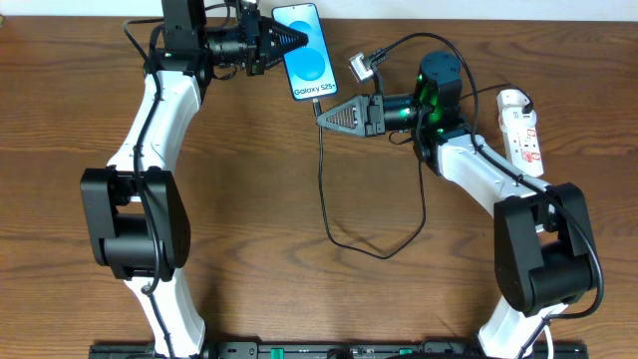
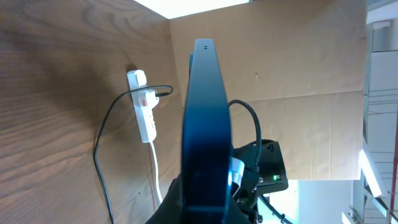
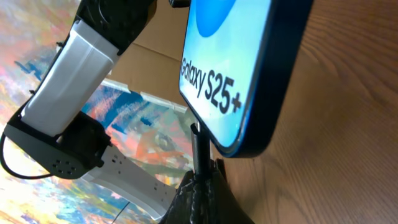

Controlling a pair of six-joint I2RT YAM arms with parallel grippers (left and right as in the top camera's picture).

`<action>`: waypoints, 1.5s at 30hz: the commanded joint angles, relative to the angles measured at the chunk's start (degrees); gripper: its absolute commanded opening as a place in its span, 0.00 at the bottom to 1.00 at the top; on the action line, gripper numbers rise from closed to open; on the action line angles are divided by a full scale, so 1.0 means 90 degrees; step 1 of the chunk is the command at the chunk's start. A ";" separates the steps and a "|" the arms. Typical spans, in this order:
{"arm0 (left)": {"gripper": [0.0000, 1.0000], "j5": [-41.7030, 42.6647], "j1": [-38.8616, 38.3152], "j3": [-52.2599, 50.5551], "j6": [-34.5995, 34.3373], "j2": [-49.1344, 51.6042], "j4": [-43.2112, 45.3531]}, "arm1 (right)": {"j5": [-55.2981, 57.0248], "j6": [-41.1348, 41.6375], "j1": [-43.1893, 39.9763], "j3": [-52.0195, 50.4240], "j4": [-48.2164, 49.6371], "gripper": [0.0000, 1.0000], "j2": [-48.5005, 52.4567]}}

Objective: Plug charger to phone and switch on socket
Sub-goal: 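Push the USB-C plug up into the phone's bottom port with the right gripper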

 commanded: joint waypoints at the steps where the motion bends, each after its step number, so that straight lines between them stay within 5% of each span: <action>1: 0.07 0.0277 -0.0036 0.0019 0.0083 -0.0153 0.0039 | 0.0085 0.0012 -0.0041 0.0087 -0.0010 0.01 -0.0114; 45: 0.07 0.0277 -0.0097 0.0019 0.0090 -0.0153 0.0036 | 0.0374 0.0204 -0.0134 0.0087 0.0223 0.01 -0.0114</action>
